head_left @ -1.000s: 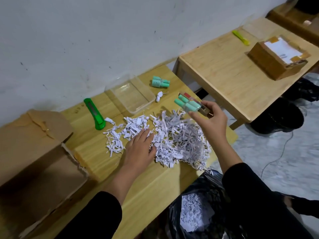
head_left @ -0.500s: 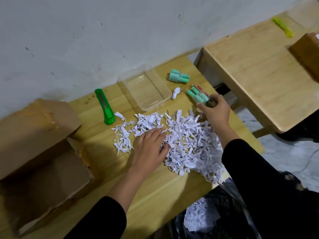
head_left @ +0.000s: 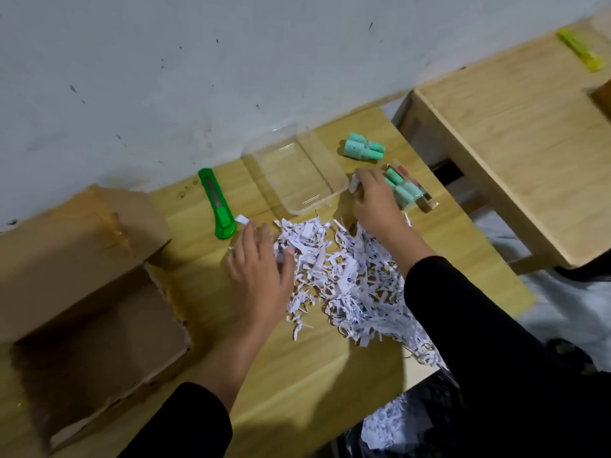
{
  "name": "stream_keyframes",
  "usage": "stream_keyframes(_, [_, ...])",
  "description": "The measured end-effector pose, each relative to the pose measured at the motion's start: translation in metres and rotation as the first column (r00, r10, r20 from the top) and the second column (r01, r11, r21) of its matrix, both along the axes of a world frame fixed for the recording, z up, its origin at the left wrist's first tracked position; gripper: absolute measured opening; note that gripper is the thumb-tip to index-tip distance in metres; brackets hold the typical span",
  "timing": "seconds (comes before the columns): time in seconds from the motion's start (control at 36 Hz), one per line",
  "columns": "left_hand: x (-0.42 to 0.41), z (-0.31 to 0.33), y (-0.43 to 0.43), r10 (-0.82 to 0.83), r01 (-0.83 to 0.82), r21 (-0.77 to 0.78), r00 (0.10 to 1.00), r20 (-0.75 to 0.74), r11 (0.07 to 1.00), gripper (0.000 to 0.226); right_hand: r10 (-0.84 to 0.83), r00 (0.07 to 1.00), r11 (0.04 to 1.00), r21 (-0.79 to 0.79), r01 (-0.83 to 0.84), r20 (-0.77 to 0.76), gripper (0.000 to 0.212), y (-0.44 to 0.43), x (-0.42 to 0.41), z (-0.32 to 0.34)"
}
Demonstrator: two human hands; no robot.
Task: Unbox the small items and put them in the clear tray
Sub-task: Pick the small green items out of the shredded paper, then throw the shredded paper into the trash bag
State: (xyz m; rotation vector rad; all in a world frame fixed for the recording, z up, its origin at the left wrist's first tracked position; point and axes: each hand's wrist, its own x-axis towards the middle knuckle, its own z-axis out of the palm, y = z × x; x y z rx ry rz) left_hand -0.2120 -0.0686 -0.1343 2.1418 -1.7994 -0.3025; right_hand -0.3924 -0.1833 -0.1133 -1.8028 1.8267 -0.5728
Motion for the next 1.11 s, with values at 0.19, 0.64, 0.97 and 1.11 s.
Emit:
stream_keyframes(0.19, [0.008, 0.002, 0.008, -0.253, 0.266, 0.164, 0.962, -0.099, 0.95, 0.053, 0.113, 0.991, 0.994, -0.002, -0.113, -0.078, 0.031, 0.038, 0.001, -0.004])
stream_keyframes(0.64, [0.022, -0.001, 0.0, -0.281, 0.336, 0.137, 0.908, -0.31, 0.932, 0.056, 0.367, 0.928, 0.93, 0.024, -0.366, -0.06, 0.029, 0.082, 0.022, -0.002])
stream_keyframes(0.97, [0.013, 0.018, 0.026, -0.477, 0.472, 0.344, 0.876, -0.073, 0.812, 0.123, 0.061, 0.996, 0.988, 0.147, -0.051, -0.065, 0.11, 0.172, -0.092, 0.039])
stream_keyframes(1.11, [0.009, 0.024, 0.017, -0.584, 0.513, 0.447, 0.812, 0.024, 0.732, 0.144, 0.164, 0.953, 0.899, 0.436, -0.037, -0.257, 0.149, 0.179, -0.118, 0.029])
